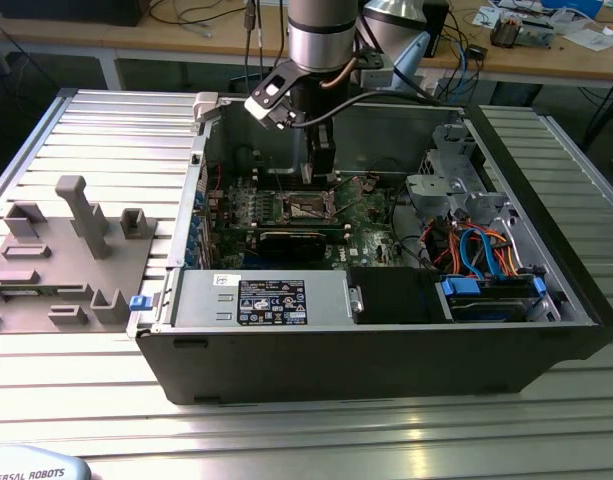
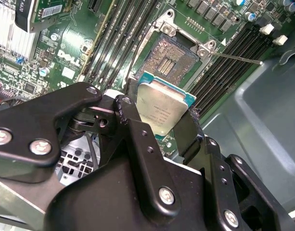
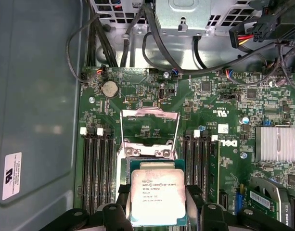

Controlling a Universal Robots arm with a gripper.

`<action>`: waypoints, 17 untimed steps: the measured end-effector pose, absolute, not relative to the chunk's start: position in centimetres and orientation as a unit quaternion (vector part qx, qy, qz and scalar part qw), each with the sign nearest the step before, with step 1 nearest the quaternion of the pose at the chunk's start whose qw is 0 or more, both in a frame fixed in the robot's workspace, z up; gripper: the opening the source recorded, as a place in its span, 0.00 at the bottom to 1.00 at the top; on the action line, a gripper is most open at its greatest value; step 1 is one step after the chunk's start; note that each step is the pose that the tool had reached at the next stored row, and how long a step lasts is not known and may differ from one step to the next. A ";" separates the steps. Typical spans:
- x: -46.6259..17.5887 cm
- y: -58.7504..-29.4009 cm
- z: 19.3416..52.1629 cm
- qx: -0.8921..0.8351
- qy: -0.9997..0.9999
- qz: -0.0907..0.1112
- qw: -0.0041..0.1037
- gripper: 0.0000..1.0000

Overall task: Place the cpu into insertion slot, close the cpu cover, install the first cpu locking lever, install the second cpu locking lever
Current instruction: 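Place the cpu into insertion slot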

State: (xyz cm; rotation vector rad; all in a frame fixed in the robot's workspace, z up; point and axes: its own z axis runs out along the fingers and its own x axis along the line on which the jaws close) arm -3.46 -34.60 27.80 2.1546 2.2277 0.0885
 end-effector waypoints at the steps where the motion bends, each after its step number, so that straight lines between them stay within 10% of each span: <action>1: -3.5 -34.6 27.8 0.695 0.718 0.029 0.021 0.54; 17: -3.6 -34.5 26.9 0.695 0.718 0.029 0.021 0.54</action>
